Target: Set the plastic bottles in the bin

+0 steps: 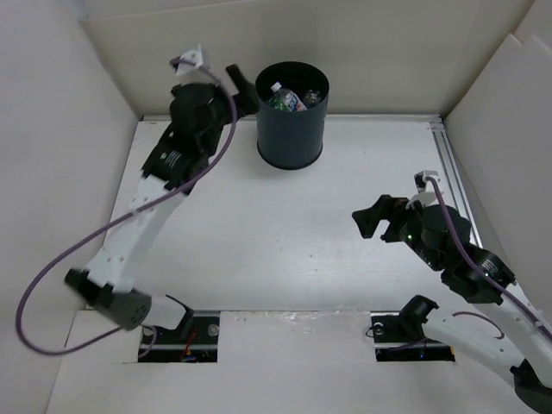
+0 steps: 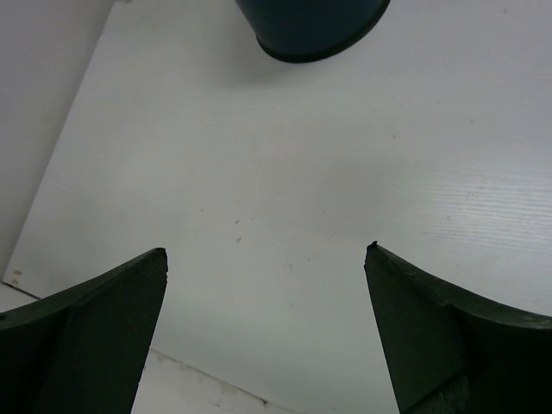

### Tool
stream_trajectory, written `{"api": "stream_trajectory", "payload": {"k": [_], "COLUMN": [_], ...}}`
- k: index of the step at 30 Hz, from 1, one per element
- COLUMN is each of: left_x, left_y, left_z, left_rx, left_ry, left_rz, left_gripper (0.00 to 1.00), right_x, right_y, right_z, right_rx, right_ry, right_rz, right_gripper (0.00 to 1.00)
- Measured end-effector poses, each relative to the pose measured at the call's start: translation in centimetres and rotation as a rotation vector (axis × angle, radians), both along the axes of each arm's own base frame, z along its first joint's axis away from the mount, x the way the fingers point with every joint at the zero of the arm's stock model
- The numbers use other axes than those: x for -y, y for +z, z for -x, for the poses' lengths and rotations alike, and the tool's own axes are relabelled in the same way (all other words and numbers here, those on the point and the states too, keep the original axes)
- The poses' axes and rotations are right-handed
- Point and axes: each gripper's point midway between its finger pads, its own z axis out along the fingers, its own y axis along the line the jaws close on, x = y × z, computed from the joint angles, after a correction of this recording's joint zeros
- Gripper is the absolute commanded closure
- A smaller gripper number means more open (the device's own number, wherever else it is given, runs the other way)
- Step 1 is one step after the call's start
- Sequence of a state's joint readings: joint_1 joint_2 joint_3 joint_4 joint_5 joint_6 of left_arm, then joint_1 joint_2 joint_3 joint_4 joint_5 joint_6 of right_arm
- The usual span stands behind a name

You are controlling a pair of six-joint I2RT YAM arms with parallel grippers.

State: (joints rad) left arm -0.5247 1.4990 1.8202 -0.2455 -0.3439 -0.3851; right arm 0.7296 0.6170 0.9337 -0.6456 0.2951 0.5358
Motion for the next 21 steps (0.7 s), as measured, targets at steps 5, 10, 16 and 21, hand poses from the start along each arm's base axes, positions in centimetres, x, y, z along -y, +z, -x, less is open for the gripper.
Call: {"api": "stream_trajectory", "payload": {"k": [5,10,16,21], "left_x": [-5.5,-8.1,-9.9,-11.1], "left_y": [-7.0,-15.8,-19.2,-14.7], "left_z": [8.4,13.4,19.8,22.8], "left_rx": [-0.118,-0.303,-0.343,-0.184], "left_ry": [0.053,0.078,0.019,-0.030], "left_rz": [0.011,-0.019,0.045,0.146], "left_gripper": [0.00,0.00,0.00,0.00], "right_x": [1.5,3.4,5.0,5.5], "right_y": [2.5,4.3,4.7,4.2], "right_z": [0.5,1.6,3.2,3.8], "right_rx": [0.040,0.075,0.103,0.090], "right_ry": [-0.031,-0.058,-0.057,-0.057], "right_rz": [0.017,0.028,0.021,0.029], "right_gripper": [0.00,0.00,0.00,0.00]}}
